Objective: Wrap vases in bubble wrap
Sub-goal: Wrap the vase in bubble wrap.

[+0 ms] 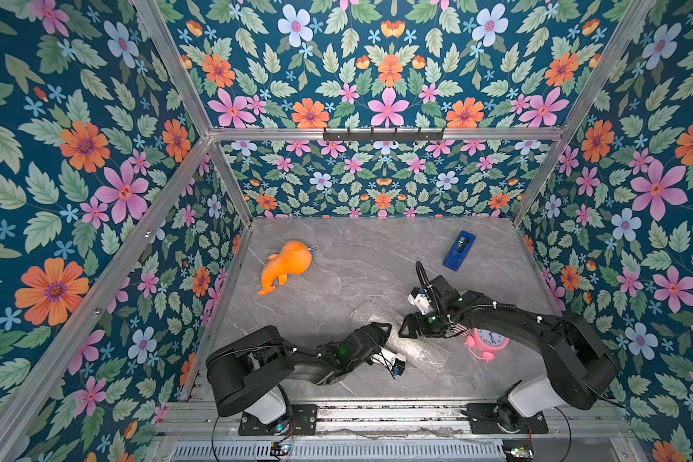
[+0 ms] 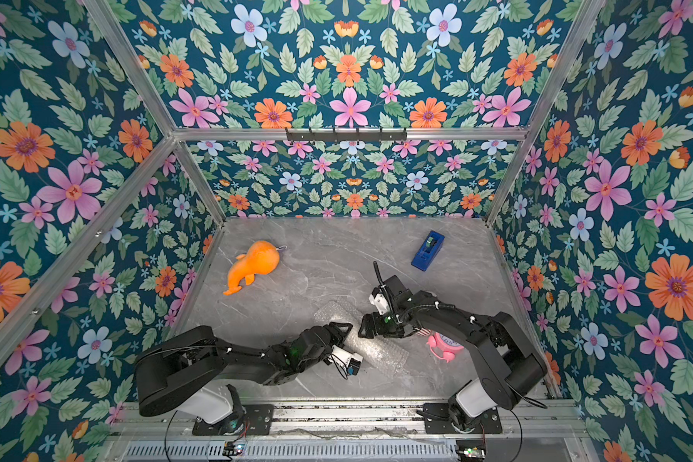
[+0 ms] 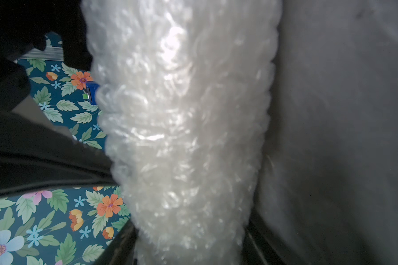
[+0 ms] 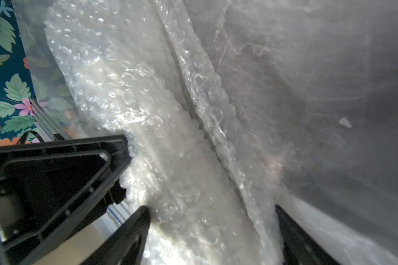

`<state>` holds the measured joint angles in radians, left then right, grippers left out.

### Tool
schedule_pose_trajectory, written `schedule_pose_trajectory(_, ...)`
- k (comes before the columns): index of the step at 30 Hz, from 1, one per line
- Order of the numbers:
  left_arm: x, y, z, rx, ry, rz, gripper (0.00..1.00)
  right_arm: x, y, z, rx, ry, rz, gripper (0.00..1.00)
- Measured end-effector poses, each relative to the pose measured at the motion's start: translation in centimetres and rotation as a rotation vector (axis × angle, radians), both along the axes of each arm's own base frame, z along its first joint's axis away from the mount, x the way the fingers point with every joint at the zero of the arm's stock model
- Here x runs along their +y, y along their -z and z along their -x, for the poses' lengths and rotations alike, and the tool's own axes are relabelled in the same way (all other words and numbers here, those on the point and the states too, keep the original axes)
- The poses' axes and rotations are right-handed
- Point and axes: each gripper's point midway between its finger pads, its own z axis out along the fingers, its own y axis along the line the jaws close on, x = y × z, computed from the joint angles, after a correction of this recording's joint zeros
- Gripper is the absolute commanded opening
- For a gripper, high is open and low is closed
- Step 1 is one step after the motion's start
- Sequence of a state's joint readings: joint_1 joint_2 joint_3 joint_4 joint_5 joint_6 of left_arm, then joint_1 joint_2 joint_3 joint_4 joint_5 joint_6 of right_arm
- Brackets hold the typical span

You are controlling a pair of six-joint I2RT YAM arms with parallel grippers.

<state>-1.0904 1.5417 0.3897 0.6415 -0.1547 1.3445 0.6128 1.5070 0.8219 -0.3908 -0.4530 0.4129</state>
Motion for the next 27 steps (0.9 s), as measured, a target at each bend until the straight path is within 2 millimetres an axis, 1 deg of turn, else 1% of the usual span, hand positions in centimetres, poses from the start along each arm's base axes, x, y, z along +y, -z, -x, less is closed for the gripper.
schedule_pose_trajectory(5, 0.0, 0.0, -0.1, 0.002, -0.001, -0.003, 0.47, 0.4, 0.0, 0.4, -0.043, -0.042, 0.028, 0.76)
schedule_pose_trajectory(12, -0.3, 0.0, -0.3, 0.004, -0.002, -0.012, 0.49, 1.2, 0.3, 1.2, -0.114, -0.112, 0.089, 0.66)
schedule_pose_trajectory(13, -0.3, 0.0, -0.3, 0.006, -0.002, -0.012, 0.5, 1.3, 0.3, 1.2, -0.128, -0.121, 0.098, 0.64)
schedule_pose_trajectory(16, -0.3, 0.0, -0.4, 0.007, -0.002, -0.016, 0.53, 1.7, 0.3, 1.2, -0.168, -0.159, 0.121, 0.53)
schedule_pose_trajectory(17, -0.3, 0.0, -0.4, 0.006, -0.001, -0.017, 0.54, 1.7, 0.4, 1.1, -0.178, -0.163, 0.13, 0.51)
schedule_pose_trajectory(21, -0.2, -0.1, -0.5, 0.005, -0.002, -0.018, 0.62, 2.0, 0.4, 1.3, -0.2, -0.183, 0.145, 0.5)
schedule_pose_trajectory(22, -0.2, -0.2, -0.6, 0.008, -0.002, -0.016, 0.66, 2.0, 0.4, 1.3, -0.204, -0.185, 0.15, 0.5)
schedule_pose_trajectory(24, -0.1, -0.3, -0.6, 0.022, -0.014, -0.01, 0.79, 2.1, 0.5, 1.5, -0.211, -0.19, 0.159, 0.5)
schedule_pose_trajectory(25, 0.0, -0.1, -0.6, 0.033, -0.017, -0.012, 0.83, 2.1, 0.5, 1.5, -0.216, -0.193, 0.165, 0.5)
schedule_pose_trajectory(27, -0.1, -0.5, -0.8, 0.037, -0.038, 0.009, 0.93, 2.2, 0.6, 1.6, -0.219, -0.196, 0.172, 0.5)
